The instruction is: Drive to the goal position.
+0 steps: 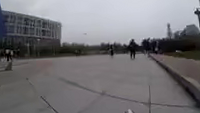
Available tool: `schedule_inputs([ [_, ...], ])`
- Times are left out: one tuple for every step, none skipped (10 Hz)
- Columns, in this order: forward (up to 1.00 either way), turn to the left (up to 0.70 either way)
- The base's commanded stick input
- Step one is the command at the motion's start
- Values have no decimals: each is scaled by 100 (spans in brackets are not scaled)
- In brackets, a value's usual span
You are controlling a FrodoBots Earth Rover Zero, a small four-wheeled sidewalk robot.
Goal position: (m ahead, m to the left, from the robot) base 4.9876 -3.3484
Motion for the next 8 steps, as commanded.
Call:
schedule_inputs([
  [77, -3],
  [77, -3],
  [77, -3],
  [77, -3],
  [77, -3],
  [77, -3],
  [77, -3],
  [77, -3],
])
